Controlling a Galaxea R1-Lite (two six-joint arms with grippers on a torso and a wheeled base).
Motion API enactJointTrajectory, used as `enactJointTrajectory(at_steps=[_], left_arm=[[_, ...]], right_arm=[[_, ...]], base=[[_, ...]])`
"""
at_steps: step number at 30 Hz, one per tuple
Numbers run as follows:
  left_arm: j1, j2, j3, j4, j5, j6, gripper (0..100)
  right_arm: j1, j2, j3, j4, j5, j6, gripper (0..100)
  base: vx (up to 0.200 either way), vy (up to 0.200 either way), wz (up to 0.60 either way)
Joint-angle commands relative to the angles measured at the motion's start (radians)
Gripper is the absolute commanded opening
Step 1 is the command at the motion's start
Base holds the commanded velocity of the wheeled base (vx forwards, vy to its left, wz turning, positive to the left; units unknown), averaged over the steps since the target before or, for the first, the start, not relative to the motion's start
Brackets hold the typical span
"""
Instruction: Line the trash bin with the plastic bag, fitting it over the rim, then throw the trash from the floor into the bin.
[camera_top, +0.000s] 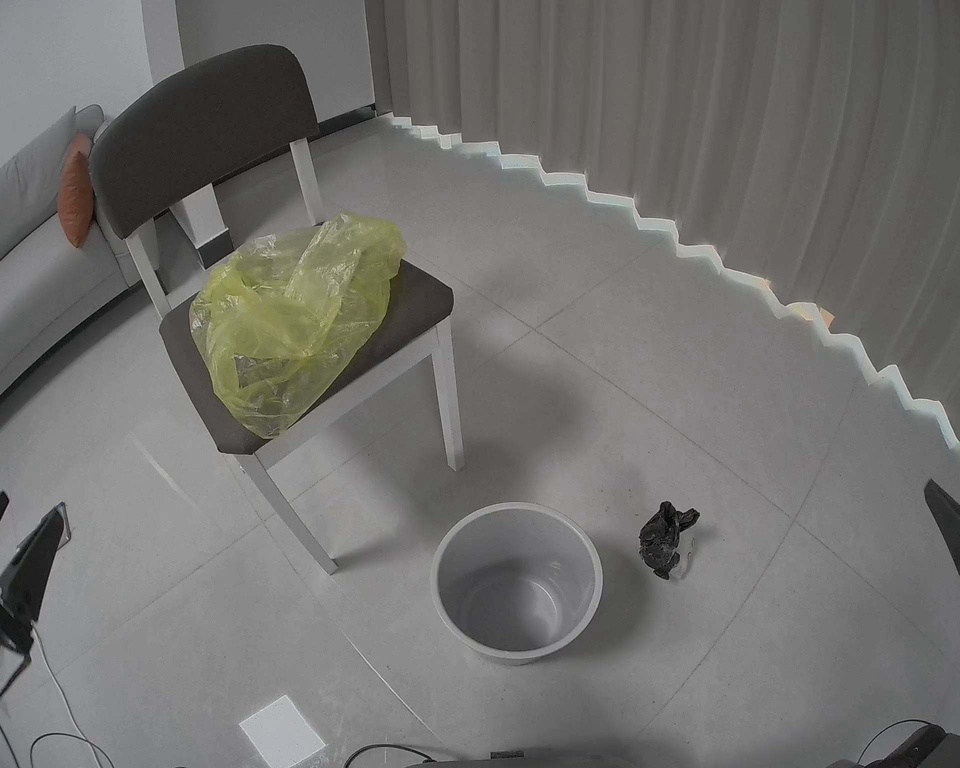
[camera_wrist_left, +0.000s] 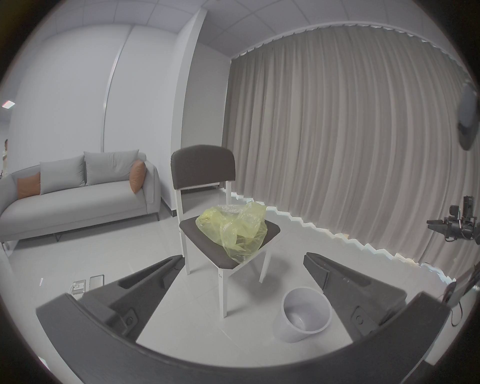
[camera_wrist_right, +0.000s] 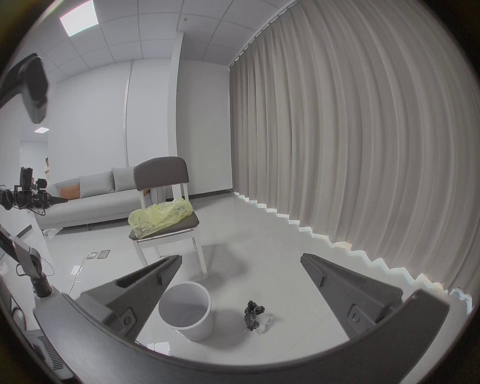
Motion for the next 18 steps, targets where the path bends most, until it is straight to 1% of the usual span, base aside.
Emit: enactJointTrajectory(at_steps=[1, 4, 7, 11, 17, 18], left_arm=[[-0.017, 0.739, -0.310, -0.121, 0.111, -0.014, 100], [-0.051, 0.862, -0.390, -0.120, 0.194, -0.020, 100], [-0.063, 0.958, -0.460, -0.112, 0.228, -0.020, 100], [-0.080, 1.055, -0.548, -0.095, 0.229, -0.022, 100], [-0.097, 1.169, -0.667, -0.022, 0.231, -0.025, 100], [-0.097, 1.169, -0.667, -0.022, 0.231, -0.025, 100]], right_arm=[[0.080, 0.536, -0.093, -0.268, -0.111, 0.002, 100], [0.087, 0.567, -0.106, -0.271, -0.128, 0.012, 100], [0.089, 0.574, -0.110, -0.270, -0.127, 0.028, 100], [0.106, 0.584, -0.126, -0.261, -0.116, 0.085, 100], [0.109, 0.613, -0.138, -0.261, -0.116, 0.104, 100], [0.109, 0.613, -0.138, -0.261, -0.116, 0.104, 100]], base=[[0.000, 0.000, 0.00], [0.000, 0.000, 0.00], [0.000, 0.000, 0.00], [0.000, 0.000, 0.00], [0.000, 0.000, 0.00], [0.000, 0.000, 0.00]])
